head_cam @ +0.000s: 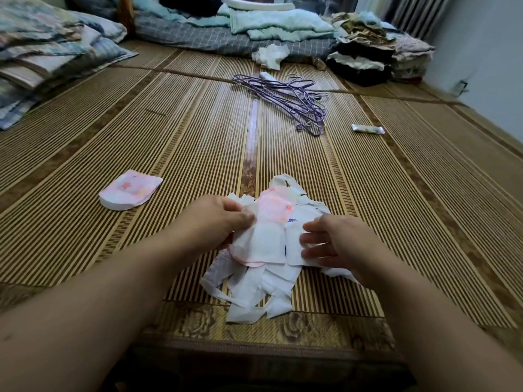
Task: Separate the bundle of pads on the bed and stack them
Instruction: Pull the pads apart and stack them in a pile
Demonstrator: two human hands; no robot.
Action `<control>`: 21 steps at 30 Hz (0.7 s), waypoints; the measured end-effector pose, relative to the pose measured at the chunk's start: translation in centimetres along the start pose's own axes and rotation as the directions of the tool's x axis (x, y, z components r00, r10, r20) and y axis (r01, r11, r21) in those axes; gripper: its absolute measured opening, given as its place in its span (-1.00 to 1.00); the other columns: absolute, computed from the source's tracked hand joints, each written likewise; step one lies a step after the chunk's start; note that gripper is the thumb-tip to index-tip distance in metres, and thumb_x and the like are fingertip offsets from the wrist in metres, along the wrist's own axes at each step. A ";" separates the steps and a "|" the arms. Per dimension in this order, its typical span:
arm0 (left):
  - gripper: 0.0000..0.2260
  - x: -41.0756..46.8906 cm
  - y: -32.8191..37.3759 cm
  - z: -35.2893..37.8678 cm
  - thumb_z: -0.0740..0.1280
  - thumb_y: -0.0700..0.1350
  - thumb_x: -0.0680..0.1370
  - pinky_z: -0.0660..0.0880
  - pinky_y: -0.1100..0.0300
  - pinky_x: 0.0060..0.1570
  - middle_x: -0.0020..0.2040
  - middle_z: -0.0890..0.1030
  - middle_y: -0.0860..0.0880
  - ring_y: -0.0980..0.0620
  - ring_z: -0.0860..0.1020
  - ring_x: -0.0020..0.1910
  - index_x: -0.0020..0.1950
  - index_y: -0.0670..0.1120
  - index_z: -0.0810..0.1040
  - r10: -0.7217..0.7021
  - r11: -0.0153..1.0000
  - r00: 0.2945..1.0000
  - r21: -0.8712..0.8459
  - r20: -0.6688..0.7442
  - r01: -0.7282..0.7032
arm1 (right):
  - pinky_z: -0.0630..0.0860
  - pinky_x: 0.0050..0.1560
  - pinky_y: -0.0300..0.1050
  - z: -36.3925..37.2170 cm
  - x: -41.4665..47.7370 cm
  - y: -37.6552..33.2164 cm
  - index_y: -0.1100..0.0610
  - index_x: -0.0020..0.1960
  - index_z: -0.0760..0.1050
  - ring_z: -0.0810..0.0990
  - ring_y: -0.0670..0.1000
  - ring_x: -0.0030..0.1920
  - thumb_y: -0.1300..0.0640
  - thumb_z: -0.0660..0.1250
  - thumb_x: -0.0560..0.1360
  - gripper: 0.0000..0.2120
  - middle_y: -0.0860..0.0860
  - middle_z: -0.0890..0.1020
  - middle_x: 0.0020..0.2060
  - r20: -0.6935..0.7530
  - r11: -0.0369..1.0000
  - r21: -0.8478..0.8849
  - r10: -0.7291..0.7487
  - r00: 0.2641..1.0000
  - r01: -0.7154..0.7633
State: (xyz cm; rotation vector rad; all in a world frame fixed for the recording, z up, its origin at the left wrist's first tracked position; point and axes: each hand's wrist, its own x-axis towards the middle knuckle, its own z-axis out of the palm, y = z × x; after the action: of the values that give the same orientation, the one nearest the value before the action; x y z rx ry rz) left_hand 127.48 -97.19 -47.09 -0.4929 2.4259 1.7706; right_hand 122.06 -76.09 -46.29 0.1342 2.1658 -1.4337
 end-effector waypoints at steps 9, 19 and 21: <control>-0.70 0.7 0.4 2.4 0.24 0.13 0.56 0.47 0.25 -0.38 -0.04 0.65 0.06 0.14 0.60 -0.35 0.10 -0.01 0.62 0.061 0.940 0.997 0.332 0.048 -0.074 | 0.56 0.10 0.26 0.0 -0.5 0.6 0.09 -0.08 0.58 0.71 0.12 -0.10 0.20 0.18 0.57 -0.80 0.12 0.70 -0.08 0.039 0.991 -0.098 -0.092 0.995 0.095; -0.63 1.8 -1.7 1.0 0.44 0.23 0.23 0.58 0.08 -0.18 -0.29 0.63 0.02 0.03 0.58 -0.30 -0.21 -0.04 0.59 0.004 0.721 0.988 0.685 -0.153 0.103 | 0.54 -0.37 -0.24 -1.7 1.7 2.0 0.13 0.17 0.54 0.55 -0.11 -0.30 -0.01 0.51 0.34 -0.54 0.01 0.64 -0.09 -0.267 0.809 -0.587 -0.224 0.937 0.026; -0.66 1.9 -1.8 1.1 0.45 0.20 0.21 0.56 0.15 -0.29 -0.38 0.63 0.02 0.05 0.59 -0.37 -0.30 -0.07 0.60 0.013 0.731 0.988 0.676 -0.152 0.094 | 0.59 -0.47 -0.18 -1.4 1.9 2.1 0.12 -0.02 0.55 0.56 -0.15 -0.46 0.01 0.54 0.32 -0.68 -0.06 0.55 -0.30 -0.253 0.833 -0.553 -0.161 0.954 -0.006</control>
State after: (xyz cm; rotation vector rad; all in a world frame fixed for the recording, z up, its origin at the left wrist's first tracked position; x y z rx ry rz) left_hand 126.10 -97.07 -49.55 -0.5816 2.8809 0.7096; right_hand 120.64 -74.34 -48.55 0.0450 2.7702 -0.8055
